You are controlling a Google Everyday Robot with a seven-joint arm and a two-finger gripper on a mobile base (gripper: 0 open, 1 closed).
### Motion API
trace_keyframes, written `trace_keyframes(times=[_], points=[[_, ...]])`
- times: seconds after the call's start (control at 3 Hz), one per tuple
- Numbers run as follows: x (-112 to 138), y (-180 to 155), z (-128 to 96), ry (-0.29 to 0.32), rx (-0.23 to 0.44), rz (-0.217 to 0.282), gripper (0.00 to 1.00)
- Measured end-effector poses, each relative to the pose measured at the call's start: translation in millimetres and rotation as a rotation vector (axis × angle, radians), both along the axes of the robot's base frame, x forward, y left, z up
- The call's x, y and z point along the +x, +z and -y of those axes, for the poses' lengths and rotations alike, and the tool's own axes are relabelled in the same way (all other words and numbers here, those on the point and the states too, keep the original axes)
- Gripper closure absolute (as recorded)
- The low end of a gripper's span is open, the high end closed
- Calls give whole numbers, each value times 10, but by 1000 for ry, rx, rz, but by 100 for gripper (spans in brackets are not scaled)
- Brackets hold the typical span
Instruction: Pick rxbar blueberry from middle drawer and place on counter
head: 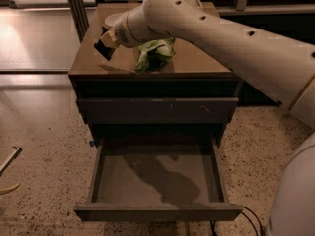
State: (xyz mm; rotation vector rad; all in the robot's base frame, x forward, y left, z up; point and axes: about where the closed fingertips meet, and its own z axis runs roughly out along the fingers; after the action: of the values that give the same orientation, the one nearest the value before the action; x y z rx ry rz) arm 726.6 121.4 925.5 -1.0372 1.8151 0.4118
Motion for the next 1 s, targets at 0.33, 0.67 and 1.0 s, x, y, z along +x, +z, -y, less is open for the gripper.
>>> trace_keyframes(times=[0.33, 0.67, 1.0], points=[[129, -138, -61, -7, -18, -28, 100], [240, -247, -30, -38, -20, -38, 100], [324, -316, 2, -61, -11, -42, 81]])
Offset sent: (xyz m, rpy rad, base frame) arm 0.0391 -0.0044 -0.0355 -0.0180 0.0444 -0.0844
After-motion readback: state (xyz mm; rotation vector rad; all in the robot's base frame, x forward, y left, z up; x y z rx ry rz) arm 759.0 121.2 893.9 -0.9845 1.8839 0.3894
